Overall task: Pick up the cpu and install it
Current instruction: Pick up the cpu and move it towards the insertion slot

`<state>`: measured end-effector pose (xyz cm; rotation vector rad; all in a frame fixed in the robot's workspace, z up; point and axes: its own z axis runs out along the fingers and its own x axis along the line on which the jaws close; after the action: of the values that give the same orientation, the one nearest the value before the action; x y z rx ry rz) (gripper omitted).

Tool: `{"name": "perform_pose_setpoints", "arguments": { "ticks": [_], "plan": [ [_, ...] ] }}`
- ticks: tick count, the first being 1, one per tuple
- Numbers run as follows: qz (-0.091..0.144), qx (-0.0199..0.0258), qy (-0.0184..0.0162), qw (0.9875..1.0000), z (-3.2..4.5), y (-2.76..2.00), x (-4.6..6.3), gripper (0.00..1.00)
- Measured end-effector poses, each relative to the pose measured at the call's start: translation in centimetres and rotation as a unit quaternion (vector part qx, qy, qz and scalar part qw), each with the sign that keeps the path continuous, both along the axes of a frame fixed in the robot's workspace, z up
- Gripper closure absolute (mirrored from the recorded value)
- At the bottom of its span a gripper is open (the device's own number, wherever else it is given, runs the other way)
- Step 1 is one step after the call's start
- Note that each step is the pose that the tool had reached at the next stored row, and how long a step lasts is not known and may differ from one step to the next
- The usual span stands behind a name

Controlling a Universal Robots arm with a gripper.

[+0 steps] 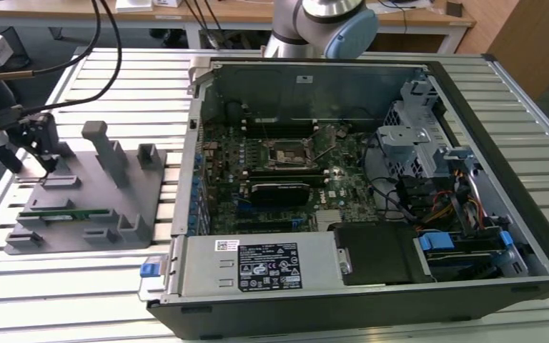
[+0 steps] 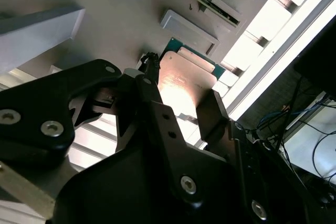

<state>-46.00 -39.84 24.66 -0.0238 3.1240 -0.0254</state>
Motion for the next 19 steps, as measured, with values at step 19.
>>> {"name": "perform_pose_setpoints", "arguments": {
  "ticks": [19],
  "plan": [
    [0.000,0.0000,0.0000,1.0000,1.49,0.17,0.0,0.47]
  ]
}}
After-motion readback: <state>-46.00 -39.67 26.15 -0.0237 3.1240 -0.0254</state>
